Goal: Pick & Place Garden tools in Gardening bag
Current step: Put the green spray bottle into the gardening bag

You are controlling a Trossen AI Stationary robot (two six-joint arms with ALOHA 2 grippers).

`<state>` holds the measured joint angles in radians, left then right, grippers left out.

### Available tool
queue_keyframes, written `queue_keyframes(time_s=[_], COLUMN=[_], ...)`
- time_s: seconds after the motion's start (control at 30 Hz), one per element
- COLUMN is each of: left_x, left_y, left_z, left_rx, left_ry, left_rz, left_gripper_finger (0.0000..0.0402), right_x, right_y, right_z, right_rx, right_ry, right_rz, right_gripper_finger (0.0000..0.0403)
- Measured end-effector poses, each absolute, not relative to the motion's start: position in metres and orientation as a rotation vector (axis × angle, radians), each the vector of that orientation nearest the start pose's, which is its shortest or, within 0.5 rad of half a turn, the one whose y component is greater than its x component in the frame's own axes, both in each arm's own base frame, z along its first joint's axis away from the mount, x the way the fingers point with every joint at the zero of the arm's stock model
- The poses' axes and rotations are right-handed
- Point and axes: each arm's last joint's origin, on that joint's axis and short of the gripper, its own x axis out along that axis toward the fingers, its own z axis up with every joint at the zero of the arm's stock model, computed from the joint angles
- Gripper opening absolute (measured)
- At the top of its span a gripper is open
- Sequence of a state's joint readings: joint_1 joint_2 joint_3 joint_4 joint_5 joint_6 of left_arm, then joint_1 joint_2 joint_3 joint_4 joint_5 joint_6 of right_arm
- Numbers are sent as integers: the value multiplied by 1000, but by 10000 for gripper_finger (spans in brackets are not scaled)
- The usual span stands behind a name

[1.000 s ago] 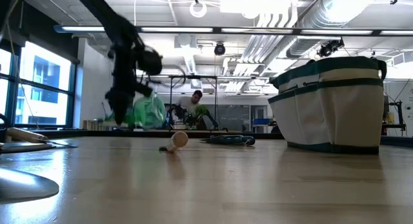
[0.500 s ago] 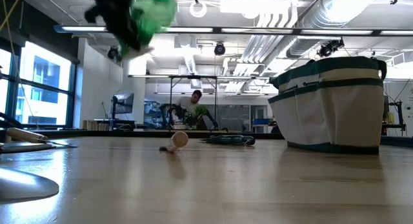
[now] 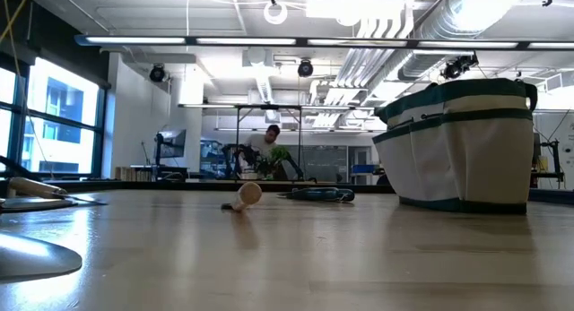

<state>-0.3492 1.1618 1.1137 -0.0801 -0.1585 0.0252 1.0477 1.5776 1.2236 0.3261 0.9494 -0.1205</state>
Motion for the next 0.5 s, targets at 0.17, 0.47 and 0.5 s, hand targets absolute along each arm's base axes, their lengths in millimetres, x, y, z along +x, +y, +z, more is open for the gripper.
queue_keyframes(time_s=[0.17, 0.47, 0.5], left_x=[265, 306, 308], left_y=[-119, -149, -150], left_z=[368, 340, 337], left_rx=[7, -26, -22], left_ry=[67, -45, -37], left_rz=[-190, -178, -174], left_gripper_finger=[111, 109, 109], right_x=[204, 243, 247], right_y=[286, 256, 253], right_z=[341, 342, 343], right_rx=[-293, -340, -330], right_ry=[20, 32, 23], right_rz=[-194, -273, -266], right_gripper_finger=[270, 270, 270])
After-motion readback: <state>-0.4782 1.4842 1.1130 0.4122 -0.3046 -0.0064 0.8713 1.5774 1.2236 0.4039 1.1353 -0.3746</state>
